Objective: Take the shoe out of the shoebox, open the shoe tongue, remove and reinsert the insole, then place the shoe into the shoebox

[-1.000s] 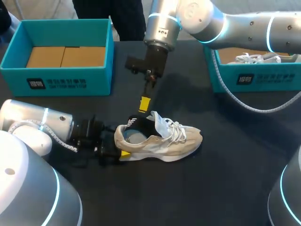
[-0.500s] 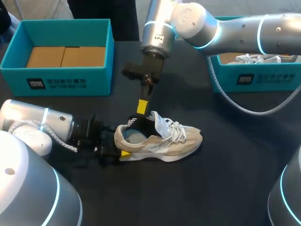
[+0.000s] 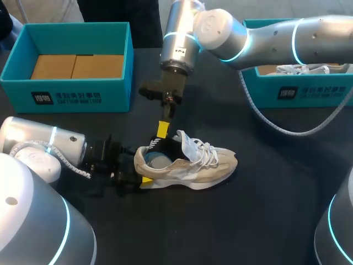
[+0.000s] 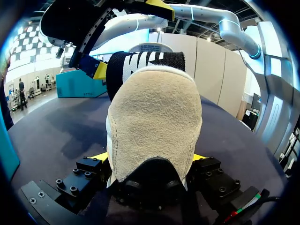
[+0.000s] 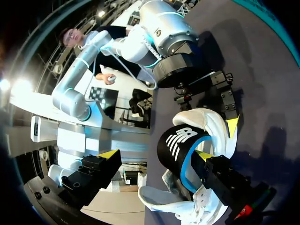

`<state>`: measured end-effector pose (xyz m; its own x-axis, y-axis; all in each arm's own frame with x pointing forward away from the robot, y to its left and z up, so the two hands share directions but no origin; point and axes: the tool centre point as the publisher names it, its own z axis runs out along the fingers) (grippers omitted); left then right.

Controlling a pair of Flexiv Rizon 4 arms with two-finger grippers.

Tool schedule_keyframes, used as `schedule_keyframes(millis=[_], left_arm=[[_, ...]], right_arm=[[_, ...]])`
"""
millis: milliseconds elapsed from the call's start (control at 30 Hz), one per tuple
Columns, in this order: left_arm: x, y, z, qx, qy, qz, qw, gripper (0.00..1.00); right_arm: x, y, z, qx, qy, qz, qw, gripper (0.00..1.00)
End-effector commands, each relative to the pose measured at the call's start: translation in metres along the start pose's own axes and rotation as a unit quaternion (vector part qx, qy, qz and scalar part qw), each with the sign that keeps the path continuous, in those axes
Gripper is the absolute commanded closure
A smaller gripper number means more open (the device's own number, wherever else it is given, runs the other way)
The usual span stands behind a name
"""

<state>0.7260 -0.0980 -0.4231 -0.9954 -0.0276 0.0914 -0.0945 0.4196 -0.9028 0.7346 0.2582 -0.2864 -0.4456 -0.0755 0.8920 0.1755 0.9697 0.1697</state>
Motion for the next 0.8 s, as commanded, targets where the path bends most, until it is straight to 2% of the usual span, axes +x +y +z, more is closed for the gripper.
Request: schedule_keyframes(millis=[33, 400, 433, 467, 567, 800], left_arm=[[0.0003, 0.003, 0.0011, -0.002, -0.001, 0.0, 1.0, 1.0], [0.0003, 0.003, 0.0011, -0.002, -0.001, 0.0, 1.0, 1.0], [0.0003, 0.003, 0.0011, -0.002, -0.001, 0.0, 1.0, 1.0], [0.0003, 0.003, 0.0011, -0.002, -0.001, 0.0, 1.0, 1.0], [0.0003, 0.003, 0.0011, -0.002, -0.001, 0.0, 1.0, 1.0], [0.0003, 0.003, 0.0011, -0.002, -0.001, 0.0, 1.0, 1.0]], right_arm=[[-0.0009, -0.0003, 0.0046, -0.002, 0.003, 0.0, 1.0, 0.0], [0.0031, -0.0047, 0.0087, -0.004, 0.004, 0.004, 1.0, 0.01], [0.0029, -0.0053, 0.0088, -0.005, 0.003, 0.005, 1.0, 0.09], [0.0028, -0.0054, 0.0089, -0.006, 0.002, 0.005, 1.0, 0.28], [0.0026, -0.0056, 0.009, -0.006, 0.0, 0.004, 1.0, 0.52], [0.0018, -0.0078, 0.0087, -0.007, -0.001, 0.004, 1.0, 0.55]])
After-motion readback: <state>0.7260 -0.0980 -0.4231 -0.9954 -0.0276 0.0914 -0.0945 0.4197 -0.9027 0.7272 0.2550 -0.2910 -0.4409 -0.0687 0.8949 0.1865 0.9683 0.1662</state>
